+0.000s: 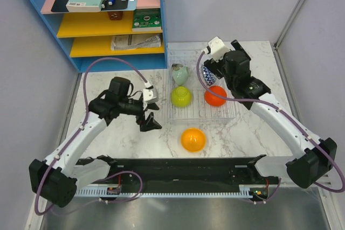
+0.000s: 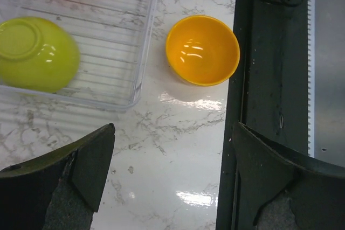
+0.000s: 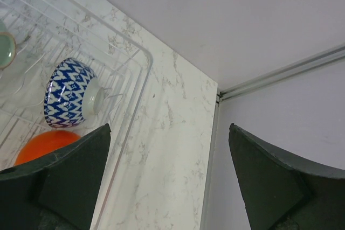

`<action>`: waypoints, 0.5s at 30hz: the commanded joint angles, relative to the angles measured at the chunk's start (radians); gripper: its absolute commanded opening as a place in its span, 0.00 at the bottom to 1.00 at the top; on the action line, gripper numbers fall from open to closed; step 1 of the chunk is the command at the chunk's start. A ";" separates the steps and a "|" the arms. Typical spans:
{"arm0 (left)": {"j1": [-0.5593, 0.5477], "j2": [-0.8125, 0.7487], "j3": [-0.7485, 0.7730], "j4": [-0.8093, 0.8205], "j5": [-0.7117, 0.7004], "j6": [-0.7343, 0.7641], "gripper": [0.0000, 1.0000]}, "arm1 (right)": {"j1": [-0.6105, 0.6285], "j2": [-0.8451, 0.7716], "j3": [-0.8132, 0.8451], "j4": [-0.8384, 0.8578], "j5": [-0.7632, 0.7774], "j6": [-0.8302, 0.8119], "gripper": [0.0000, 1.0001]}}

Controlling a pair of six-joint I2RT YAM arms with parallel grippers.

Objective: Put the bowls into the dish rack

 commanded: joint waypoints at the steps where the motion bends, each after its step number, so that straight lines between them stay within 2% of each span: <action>1: -0.146 0.071 0.075 -0.049 -0.100 -0.013 0.94 | -0.025 -0.022 -0.049 -0.007 -0.061 0.052 0.97; 3: -0.224 0.118 0.089 -0.047 -0.147 -0.019 0.93 | -0.031 -0.028 -0.054 -0.007 -0.064 0.054 0.97; 9: -0.353 0.273 0.147 -0.070 -0.195 0.001 0.90 | -0.034 -0.025 -0.053 -0.010 -0.069 0.052 0.97; 15: -0.412 0.385 0.234 -0.076 -0.210 -0.002 0.88 | -0.034 -0.020 -0.051 -0.012 -0.078 0.063 0.97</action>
